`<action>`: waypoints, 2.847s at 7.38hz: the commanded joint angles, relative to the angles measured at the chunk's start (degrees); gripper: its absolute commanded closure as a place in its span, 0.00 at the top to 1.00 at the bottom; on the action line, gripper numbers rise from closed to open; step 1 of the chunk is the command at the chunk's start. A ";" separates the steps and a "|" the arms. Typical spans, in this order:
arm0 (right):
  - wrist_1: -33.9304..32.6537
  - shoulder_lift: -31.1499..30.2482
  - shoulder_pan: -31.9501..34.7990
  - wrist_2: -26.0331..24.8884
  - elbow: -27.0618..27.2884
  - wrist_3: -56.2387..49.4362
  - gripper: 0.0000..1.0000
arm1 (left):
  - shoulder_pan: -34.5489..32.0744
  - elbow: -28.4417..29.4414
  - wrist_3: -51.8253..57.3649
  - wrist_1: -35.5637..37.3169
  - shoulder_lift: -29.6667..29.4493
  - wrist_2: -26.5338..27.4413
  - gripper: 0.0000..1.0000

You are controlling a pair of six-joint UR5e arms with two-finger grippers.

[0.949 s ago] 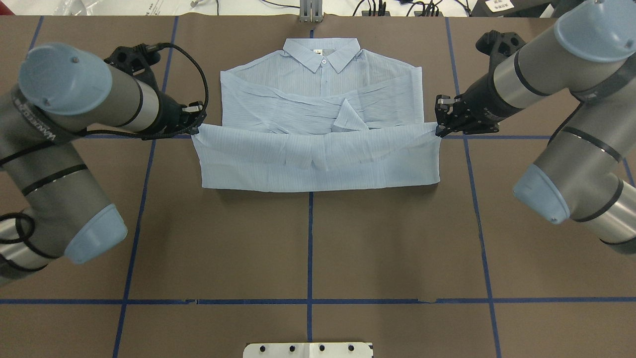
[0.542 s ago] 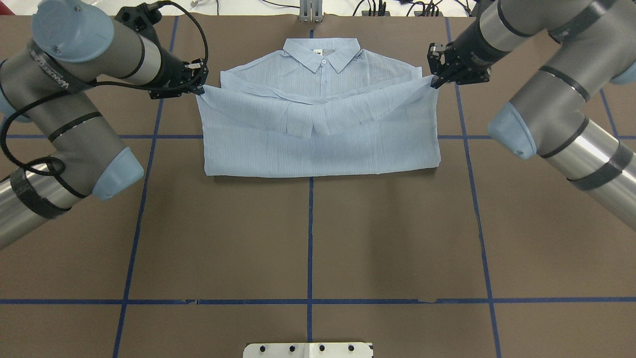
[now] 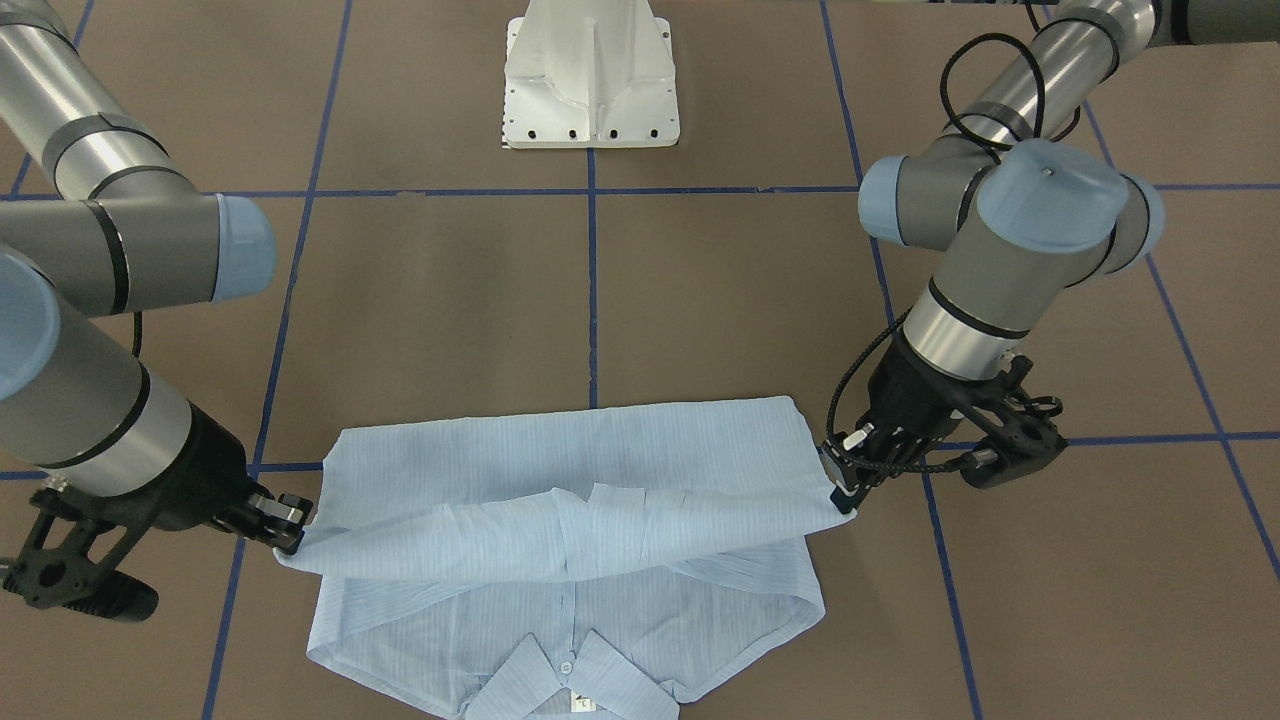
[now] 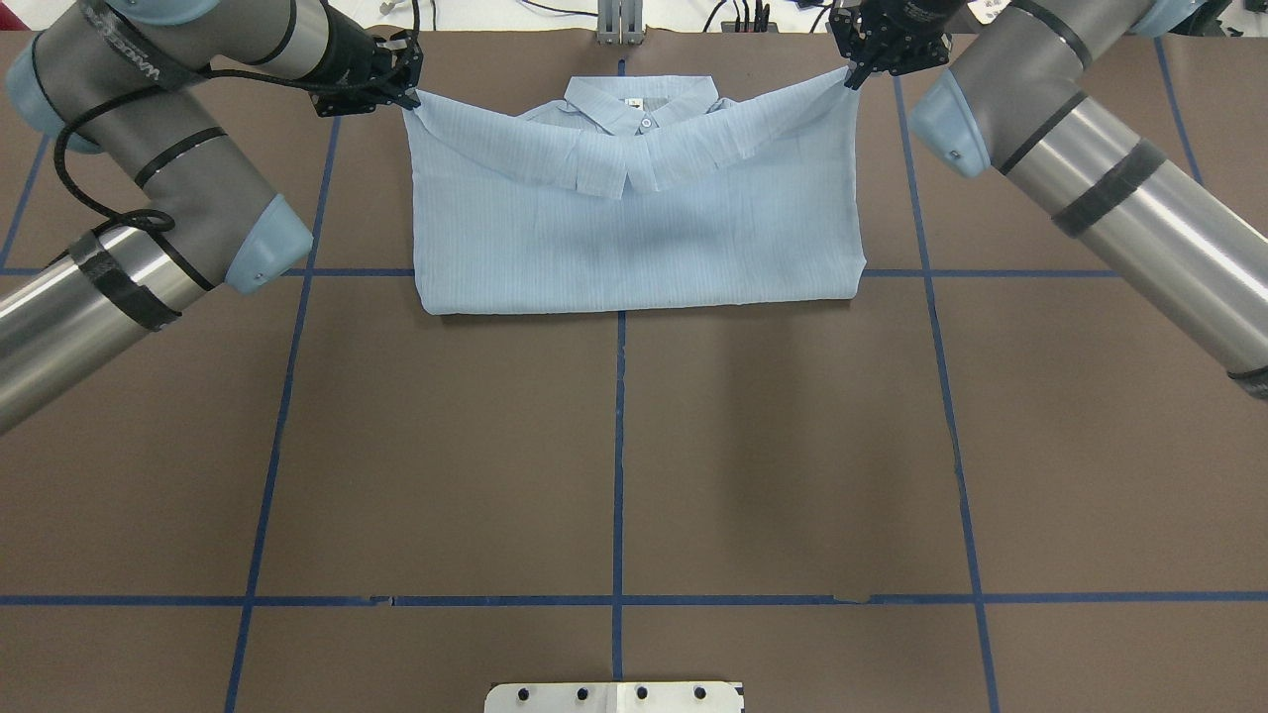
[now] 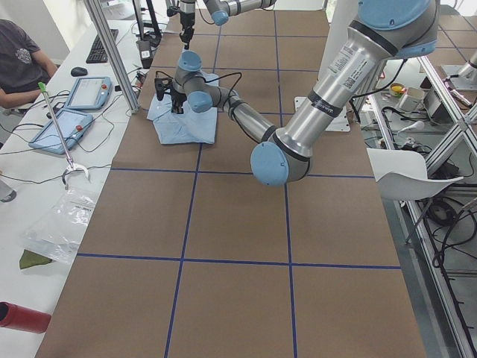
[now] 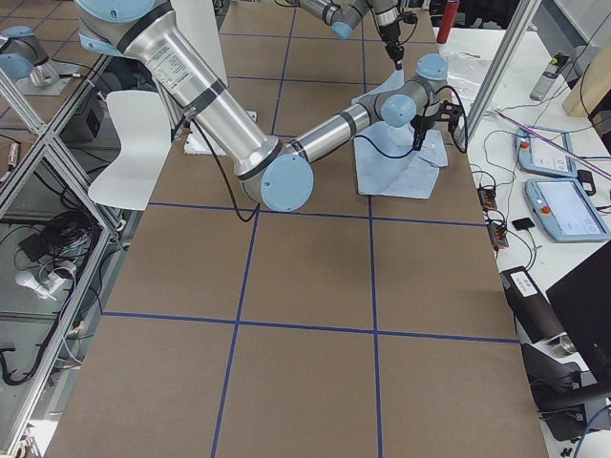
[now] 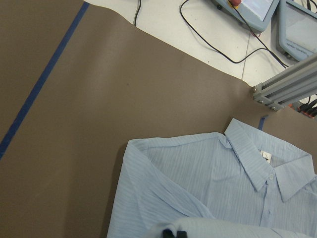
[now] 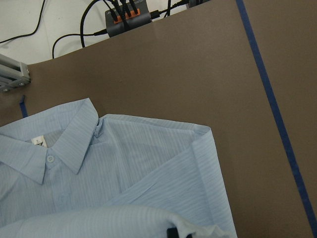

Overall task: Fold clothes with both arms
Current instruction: 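Lay the hem down near the collar and open both grippers, then move the right gripper to the folded shirt's side edge and grasp it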

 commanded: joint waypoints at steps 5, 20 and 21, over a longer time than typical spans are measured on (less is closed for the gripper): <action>6.30 5.27 -4.61 -2.26 -16.20 -3.26 0.00 | 0.21 18.48 -0.36 -16.97 -4.06 0.04 0.00; 6.57 -1.79 -4.61 -6.30 -7.31 -5.91 1.00 | 1.53 19.73 -3.79 -16.89 -6.09 1.89 1.00; 6.66 -6.37 -7.15 -5.69 -2.02 -5.55 1.00 | 1.44 19.54 -3.87 -16.72 -6.00 1.89 1.00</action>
